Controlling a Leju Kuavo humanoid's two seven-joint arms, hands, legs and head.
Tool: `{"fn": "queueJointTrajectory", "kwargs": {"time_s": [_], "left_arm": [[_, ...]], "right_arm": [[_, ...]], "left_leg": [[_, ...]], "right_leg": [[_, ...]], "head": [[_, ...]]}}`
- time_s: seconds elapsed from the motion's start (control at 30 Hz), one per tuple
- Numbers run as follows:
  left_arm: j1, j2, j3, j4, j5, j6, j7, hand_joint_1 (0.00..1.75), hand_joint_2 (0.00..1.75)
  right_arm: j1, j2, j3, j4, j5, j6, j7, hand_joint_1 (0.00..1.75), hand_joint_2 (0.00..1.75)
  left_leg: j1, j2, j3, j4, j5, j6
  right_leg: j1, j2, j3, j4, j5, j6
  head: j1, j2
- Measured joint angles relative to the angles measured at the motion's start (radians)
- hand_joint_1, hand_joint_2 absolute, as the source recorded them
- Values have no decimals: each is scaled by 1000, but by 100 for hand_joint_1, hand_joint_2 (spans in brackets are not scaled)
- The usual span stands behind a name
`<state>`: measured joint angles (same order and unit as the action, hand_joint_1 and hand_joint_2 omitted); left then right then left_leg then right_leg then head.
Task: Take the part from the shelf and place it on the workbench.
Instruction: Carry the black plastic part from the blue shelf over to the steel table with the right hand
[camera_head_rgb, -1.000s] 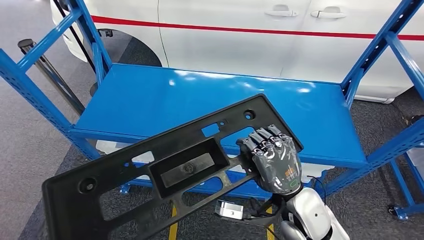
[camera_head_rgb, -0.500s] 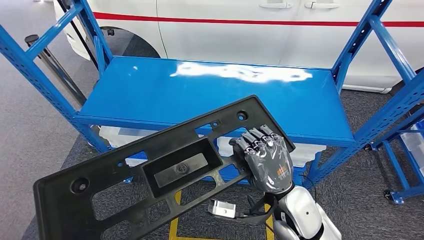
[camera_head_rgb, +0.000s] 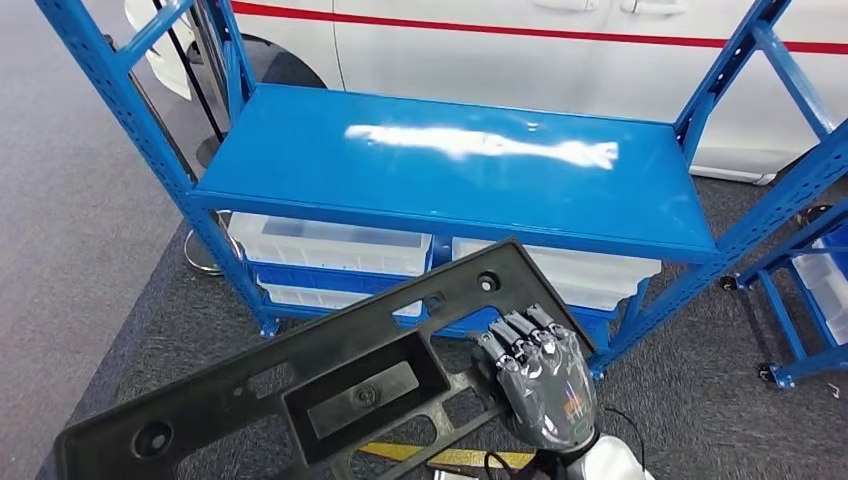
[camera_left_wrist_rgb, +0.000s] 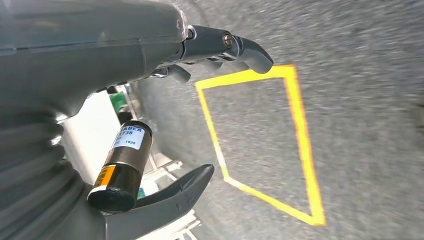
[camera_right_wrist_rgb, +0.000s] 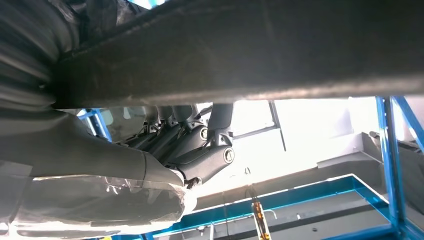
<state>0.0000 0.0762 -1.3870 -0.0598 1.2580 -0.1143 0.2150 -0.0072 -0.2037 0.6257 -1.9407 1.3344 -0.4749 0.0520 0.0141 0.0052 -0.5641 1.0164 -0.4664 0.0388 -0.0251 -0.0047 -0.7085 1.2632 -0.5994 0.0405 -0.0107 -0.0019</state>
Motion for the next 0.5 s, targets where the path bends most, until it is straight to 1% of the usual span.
{"fn": "queueJointTrajectory", "kwargs": {"time_s": [0.03, 0.07, 0.1, 0.13, 0.17, 0.2, 0.23, 0.27, 0.3, 0.33, 0.37, 0.4, 0.43, 0.47, 0.5], "left_arm": [[1, 0, 0, 1, 3, -3, 3, 0, 175], [1, 0, 0, 4, 5, -7, 6, 0, 175], [1, -1, 1, 6, 8, -11, 8, 0, 175], [1, -2, 2, 8, 8, -16, 11, 0, 175], [0, -5, 2, 10, 6, -20, 13, 0, 175], [0, -10, 3, 12, -1, -23, 14, 0, 175], [1, -16, 3, 15, -12, -19, 11, 0, 175], [3, -26, 3, 17, -26, -9, 5, 0, 175], [8, -37, 1, 20, -40, 9, -6, 0, 175], [12, -50, -1, 23, -51, 31, -21, 0, 175], [17, -65, -3, 24, -57, 53, -38, 0, 175], [21, -80, -5, 26, -61, 73, -56, 0, 175], [23, -93, -5, 27, -62, 88, -74, 0, 175], [25, -104, -5, 28, -62, 99, -89, 0, 175], [25, -113, -5, 29, -63, 106, -102, 0, 175]], "right_arm": [[5, 0, 0, -1, 2, 1, 1, 175, 175], [8, 0, 0, -1, 4, 2, 2, 175, 175], [11, 0, 0, -1, 6, 2, 4, 175, 175], [13, 0, 0, -2, 9, 2, 7, 175, 175], [18, -1, 0, -6, 14, 1, 12, 175, 175], [29, -5, -2, -16, 21, -1, 24, 175, 175], [52, -16, -6, -36, 26, -8, 42, 175, 175], [89, -37, -16, -64, 28, -23, 65, 175, 175], [138, -68, -33, -101, 23, -45, 93, 175, 175], [190, -104, -58, -138, 13, -73, 119, 175, 175], [240, -144, -89, -174, -5, -101, 140, 175, 175], [284, -181, -125, -206, -28, -125, 152, 175, 175], [321, -213, -162, -232, -54, -140, 152, 175, 175], [348, -238, -196, -252, -82, -145, 142, 175, 175], [365, -254, -226, -265, -108, -142, 123, 175, 175]], "left_leg": [[-4, 1, -16, 1, 12, 2], [-8, 1, -33, 3, 24, 2], [-12, 1, -48, 4, 35, 2], [-15, 1, -60, 5, 45, 2], [-20, 0, -68, 6, 55, 1], [-22, 0, -73, 6, 65, -2], [-22, -1, -76, 5, 74, -6], [-22, -2, -77, 2, 84, -10], [-22, -5, -77, -2, 94, -14], [-22, -7, -80, -2, 93, -18], [-21, -9, -86, 11, 72, -22], [-20, -9, -96, 41, 29, -26], [-15, -9, -107, 91, -29, -30], [-10, -8, -118, 152, -86, -34], [-6, -8, -125, 215, -119, -40]], "right_leg": [[2, 0, 4, 39, -3, -2], [5, 1, 22, 49, 16, -6], [9, 1, 56, 26, 45, -14], [14, 1, 107, -29, 67, -25], [21, 0, 168, -108, 69, -37], [26, -2, 219, -181, 60, -46], [29, -5, 253, -236, 47, -52], [31, -8, 270, -269, 38, -55], [30, -10, 269, -278, 44, -56], [27, -14, 264, -283, 55, -59], [24, -17, 256, -287, 68, -65], [20, -18, 243, -292, 83, -71], [18, -17, 228, -293, 97, -74], [18, -15, 212, -291, 109, -75], [18, -13, 194, -288, 122, -73]], "head": [[0, 0], [0, 0], [0, 0], [0, 0], [0, 0], [-1, 0], [0, 0], [0, 0], [1, 0], [3, 0], [3, 0], [3, 0], [2, 0], [2, 0], [1, 0]]}}
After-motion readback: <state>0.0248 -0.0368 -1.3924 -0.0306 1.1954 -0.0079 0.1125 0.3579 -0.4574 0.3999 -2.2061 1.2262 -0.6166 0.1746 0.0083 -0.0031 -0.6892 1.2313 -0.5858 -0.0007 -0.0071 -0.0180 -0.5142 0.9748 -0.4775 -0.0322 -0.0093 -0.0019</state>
